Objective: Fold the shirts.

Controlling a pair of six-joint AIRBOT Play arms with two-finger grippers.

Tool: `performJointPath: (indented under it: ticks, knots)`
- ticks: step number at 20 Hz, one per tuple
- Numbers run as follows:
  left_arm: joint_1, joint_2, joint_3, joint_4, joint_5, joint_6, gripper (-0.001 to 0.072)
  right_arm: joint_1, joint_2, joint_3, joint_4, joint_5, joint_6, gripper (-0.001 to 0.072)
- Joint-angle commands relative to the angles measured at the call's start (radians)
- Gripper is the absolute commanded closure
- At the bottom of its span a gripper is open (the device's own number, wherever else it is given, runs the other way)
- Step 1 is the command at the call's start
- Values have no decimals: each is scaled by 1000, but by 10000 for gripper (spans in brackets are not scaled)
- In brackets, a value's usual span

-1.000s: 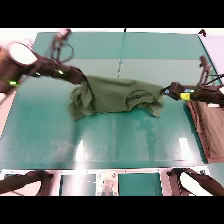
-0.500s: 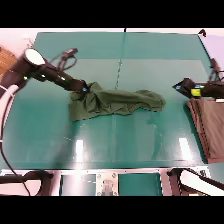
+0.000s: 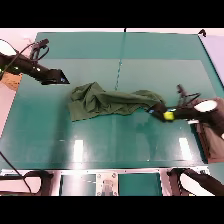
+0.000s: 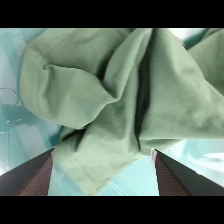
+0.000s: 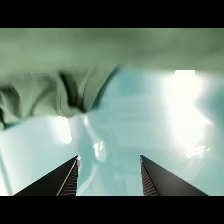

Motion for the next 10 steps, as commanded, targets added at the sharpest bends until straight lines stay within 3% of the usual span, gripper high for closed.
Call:
performJointPath:
  ticks: [1,6,10]
  knots:
    - [16,-1,3,5,-3,-3,1,268,-100,-69,187,-293,27,258]
    - [16,-1,3,6,-2,-3,1,450,-343,130,266,-377,28,262]
    - [16,-1,3,10,-5,-3,1,449,-428,259,264,-391,27,362]
